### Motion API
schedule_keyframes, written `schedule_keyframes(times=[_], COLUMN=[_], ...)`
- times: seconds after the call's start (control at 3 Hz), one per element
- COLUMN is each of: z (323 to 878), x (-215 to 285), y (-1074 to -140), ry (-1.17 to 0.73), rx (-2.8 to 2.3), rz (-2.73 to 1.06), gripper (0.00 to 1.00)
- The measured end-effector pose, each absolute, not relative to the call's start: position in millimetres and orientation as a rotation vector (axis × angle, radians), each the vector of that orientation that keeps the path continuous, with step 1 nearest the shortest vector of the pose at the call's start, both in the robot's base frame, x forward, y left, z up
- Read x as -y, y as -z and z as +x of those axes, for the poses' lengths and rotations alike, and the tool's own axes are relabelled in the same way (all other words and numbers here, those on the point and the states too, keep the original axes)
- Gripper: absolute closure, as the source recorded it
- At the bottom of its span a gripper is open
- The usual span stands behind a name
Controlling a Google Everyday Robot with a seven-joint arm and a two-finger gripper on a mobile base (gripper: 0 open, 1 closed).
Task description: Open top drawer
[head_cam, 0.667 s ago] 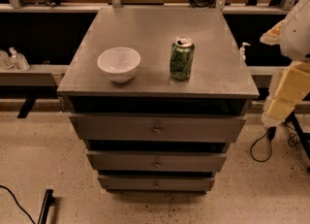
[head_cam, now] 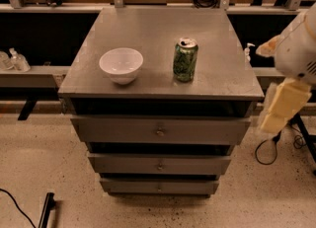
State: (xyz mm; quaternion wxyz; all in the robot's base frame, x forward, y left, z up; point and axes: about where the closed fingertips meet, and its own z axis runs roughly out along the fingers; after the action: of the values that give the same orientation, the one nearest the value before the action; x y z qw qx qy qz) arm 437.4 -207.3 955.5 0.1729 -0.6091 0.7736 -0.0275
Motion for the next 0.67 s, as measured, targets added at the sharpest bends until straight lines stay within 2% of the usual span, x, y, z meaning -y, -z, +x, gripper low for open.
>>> schedule_keyframes(times=[0.33,0.67], z=[417.9,402.8], x=[192.8,195.9], y=[-890.2,-863.6], ry=[-0.075,-0.140], rx=[-2.102,-2.070], rz=[-1.736,-1.695], gripper=[0.00,0.00])
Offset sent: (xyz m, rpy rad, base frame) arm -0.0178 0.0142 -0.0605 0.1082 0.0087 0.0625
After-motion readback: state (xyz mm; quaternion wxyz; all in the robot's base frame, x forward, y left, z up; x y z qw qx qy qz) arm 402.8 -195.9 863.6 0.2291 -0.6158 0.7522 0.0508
